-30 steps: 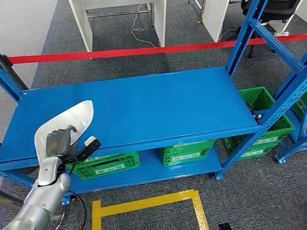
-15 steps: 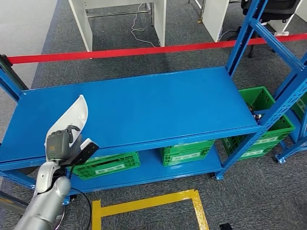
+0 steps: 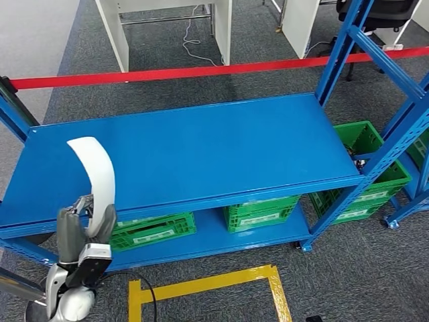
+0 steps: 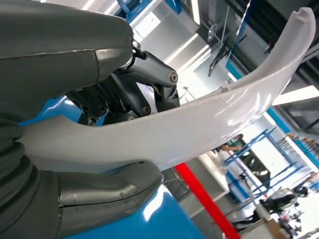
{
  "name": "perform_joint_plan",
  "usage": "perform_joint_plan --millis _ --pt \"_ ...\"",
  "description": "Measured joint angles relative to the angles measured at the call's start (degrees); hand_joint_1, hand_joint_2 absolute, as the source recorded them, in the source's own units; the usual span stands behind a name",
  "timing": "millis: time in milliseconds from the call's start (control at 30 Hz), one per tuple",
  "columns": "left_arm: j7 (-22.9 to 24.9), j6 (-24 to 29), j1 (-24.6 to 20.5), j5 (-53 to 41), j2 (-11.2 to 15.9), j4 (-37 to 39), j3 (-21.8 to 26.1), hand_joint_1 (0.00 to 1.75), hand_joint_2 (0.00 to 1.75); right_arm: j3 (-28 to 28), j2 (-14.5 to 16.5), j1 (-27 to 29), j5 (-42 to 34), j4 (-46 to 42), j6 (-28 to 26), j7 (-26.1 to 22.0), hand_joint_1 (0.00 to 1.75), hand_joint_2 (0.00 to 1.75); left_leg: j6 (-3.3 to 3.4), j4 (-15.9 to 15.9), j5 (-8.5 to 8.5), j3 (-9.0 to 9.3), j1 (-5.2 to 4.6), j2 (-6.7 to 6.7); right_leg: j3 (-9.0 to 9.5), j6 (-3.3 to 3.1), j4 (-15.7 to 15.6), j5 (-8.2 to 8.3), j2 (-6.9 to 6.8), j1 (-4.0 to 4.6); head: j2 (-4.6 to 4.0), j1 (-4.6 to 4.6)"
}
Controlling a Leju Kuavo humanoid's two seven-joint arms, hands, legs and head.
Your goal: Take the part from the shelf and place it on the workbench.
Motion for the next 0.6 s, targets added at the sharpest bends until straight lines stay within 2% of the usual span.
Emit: perform_joint_plan --millis 200,300,367,433,467,500,533,600 --pt "-3.1 2.3 6.6 5.9 -0.3 -6.6 0.2 1.75 1.75 -0.3 0.6 0.1 0.3 0.0 -0.7 -3.4 0.0 1.75 0.5 0.5 -0.14 -0.25 -0.23 0.0 0.0 0.68 0.0 0.25 0.01 -0.26 0.0 -0.01" --pt "-4.6 2.7 9.7 8.6 -0.6 -9.4 0.7 1.75 1.75 -0.9 0.8 0.1 0.0 0.0 -0.8 -5.4 0.0 1.75 1.45 -0.4 0.97 -0.11 -0.03 0.12 -0.13 1.52 -0.3 0.32 0.02 -0.26 0.0 0.02" --pt "-5.1 2.6 11.1 9.3 -0.8 -10.7 1.1 1.75 1.75 -1.3 0.8 0.1 0.0 0.0 -0.5 -5.8 0.0 1.75 2.15 -1.6 2.01 -0.05 0.36 0.31 -1.58 1.94 2.3 -1.87 0.03 -0.18 0.0 0.26" --pt "-5.3 2.4 12.1 9.6 -1.0 -11.2 1.5 1.75 1.75 -1.5 0.8 0.1 0.0 0.0 -0.2 -5.9 0.0 1.75 2.38 -1.6 2.27 -0.44 0.4 0.42 -4.63 2.21 9.2 -5.4 0.03 -0.25 0.0 0.45" --pt "-5.4 2.2 12.5 9.8 -1.1 -11.3 1.6 1.75 1.75 -1.6 0.8 0.1 0.0 0.0 0.0 -5.9 0.0 1.75 2.37 -1.4 2.27 -0.65 0.4 0.46 -6.06 2.36 12.5 -6.49 0.02 -0.29 0.0 0.45" --pt "-5.5 2.0 12.9 10.0 -1.1 -11.4 1.8 1.75 1.75 -1.7 0.8 0.1 0.0 0.0 0.4 -5.7 0.0 1.75 2.35 -1.3 2.25 -0.8 0.43 0.5 -6.77 2.51 14.4 -6.56 0.01 -0.34 0.0 0.44" --pt "-5.6 1.8 13.2 10.4 -1.2 -11.4 1.9 1.75 1.75 -1.8 0.8 0.1 0.0 0.0 0.9 -5.6 0.0 1.75 2.25 -1.1 2.19 -0.89 0.49 0.51 -6.45 2.66 14.0 -5.51 -0.02 -0.43 0.0 0.45" --pt "-6.2 1.3 13.7 11.5 -1.4 -11.4 2.2 1.75 1.75 -2.0 0.8 0.1 -0.2 0.0 2.2 -5.5 0.0 1.75 1.72 -0.5 1.83 -0.98 0.69 0.5 -3.18 2.96 7.9 -1.87 -0.13 -0.68 0.0 0.45"
